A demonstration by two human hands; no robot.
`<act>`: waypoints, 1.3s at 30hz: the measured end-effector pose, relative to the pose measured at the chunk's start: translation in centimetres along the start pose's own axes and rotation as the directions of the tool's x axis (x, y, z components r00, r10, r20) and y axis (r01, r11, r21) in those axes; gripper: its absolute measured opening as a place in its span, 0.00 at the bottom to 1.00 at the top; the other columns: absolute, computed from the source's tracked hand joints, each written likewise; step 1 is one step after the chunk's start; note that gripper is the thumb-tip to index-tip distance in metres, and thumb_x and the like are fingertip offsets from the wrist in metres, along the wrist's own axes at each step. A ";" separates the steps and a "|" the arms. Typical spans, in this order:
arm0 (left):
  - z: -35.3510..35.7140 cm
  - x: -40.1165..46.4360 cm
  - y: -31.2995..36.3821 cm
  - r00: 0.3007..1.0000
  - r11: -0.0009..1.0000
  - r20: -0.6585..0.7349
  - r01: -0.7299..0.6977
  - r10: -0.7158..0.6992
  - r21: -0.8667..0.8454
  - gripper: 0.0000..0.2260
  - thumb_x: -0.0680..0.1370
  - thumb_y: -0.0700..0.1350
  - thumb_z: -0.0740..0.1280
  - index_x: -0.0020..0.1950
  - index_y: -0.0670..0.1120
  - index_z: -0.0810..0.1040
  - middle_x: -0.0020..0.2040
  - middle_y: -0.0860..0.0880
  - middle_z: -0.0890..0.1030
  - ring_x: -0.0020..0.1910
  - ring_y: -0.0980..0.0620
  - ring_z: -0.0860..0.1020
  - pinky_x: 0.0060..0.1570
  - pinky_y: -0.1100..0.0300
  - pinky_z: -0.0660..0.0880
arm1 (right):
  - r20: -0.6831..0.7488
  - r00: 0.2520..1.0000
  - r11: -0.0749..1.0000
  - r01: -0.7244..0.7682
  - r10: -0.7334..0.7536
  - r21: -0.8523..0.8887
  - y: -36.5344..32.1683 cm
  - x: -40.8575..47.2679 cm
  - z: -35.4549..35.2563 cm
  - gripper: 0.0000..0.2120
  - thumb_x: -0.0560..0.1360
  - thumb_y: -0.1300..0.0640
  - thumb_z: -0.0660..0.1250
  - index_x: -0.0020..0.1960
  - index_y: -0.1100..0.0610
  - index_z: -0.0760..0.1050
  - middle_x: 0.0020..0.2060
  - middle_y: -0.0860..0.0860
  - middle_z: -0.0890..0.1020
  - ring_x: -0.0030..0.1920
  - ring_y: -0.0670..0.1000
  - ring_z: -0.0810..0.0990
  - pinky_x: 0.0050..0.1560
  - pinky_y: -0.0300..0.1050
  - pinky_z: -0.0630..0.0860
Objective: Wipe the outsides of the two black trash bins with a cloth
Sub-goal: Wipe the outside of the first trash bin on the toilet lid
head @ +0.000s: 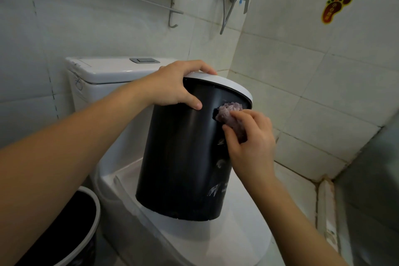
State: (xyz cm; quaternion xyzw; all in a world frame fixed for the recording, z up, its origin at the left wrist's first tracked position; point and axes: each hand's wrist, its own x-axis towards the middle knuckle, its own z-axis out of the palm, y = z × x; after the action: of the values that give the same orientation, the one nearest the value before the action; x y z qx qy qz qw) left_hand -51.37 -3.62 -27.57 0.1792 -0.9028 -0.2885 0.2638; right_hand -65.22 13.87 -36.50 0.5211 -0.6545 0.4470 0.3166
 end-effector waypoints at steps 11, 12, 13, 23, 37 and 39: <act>0.4 0.3 0.2 1.000 1.000 0.018 -0.014 0.015 -0.011 0.31 0.55 0.58 0.76 0.56 0.74 0.73 0.59 0.58 0.79 0.60 0.50 0.77 0.62 0.46 0.75 | 0.013 0.958 0.956 -0.286 0.285 0.063 0.4 1.5 -1.6 0.06 0.79 0.57 0.66 0.52 0.48 0.71 0.40 0.38 0.75 0.37 0.41 0.72 0.38 0.34 0.63; 0.4 0.2 0.3 1.000 1.000 0.022 -0.012 0.012 -0.018 0.31 0.56 0.56 0.76 0.56 0.73 0.74 0.59 0.58 0.79 0.59 0.51 0.78 0.62 0.47 0.76 | -0.007 0.944 0.944 -0.328 0.329 0.043 0.7 2.0 -1.8 0.06 0.80 0.57 0.65 0.52 0.48 0.69 0.39 0.39 0.74 0.35 0.43 0.72 0.38 0.37 0.62; 0.4 0.2 0.3 1.000 1.000 0.022 -0.011 0.011 -0.023 0.31 0.57 0.55 0.77 0.56 0.73 0.74 0.59 0.57 0.79 0.59 0.51 0.78 0.61 0.47 0.76 | -0.026 0.934 0.934 -0.356 0.357 0.014 1.0 2.5 -2.0 0.06 0.80 0.56 0.64 0.51 0.49 0.67 0.39 0.42 0.74 0.36 0.46 0.72 0.39 0.41 0.63; 0.5 0.2 0.6 1.000 1.000 0.015 -0.027 0.026 0.006 0.31 0.57 0.57 0.76 0.56 0.74 0.73 0.59 0.59 0.79 0.61 0.52 0.77 0.63 0.46 0.74 | 0.006 0.993 0.992 -0.117 0.117 -0.054 0.0 1.4 0.3 0.08 0.77 0.55 0.69 0.54 0.56 0.77 0.49 0.50 0.79 0.48 0.51 0.76 0.44 0.39 0.66; 0.5 0.0 1.4 0.999 0.999 0.023 -0.032 0.032 -0.002 0.29 0.58 0.53 0.77 0.56 0.72 0.74 0.58 0.60 0.79 0.59 0.53 0.77 0.63 0.48 0.74 | 0.114 0.851 0.781 -0.517 0.512 0.350 0.5 0.7 -0.1 0.15 0.78 0.51 0.69 0.64 0.45 0.78 0.53 0.39 0.81 0.54 0.41 0.79 0.59 0.46 0.77; 0.5 -0.1 1.5 0.999 1.000 0.023 -0.027 0.028 -0.009 0.29 0.58 0.52 0.77 0.56 0.71 0.74 0.58 0.59 0.79 0.59 0.53 0.77 0.63 0.49 0.75 | 0.123 0.842 0.766 -0.531 0.525 0.362 0.4 0.4 0.1 0.17 0.78 0.50 0.68 0.67 0.44 0.76 0.51 0.37 0.79 0.53 0.39 0.79 0.56 0.40 0.75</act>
State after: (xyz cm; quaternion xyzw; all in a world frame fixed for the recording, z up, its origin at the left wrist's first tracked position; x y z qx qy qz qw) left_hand -51.88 -2.18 -27.01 0.1624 -0.9070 -0.2906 0.2581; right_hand -65.70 13.66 -36.28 0.3706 -0.6767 0.6328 0.0659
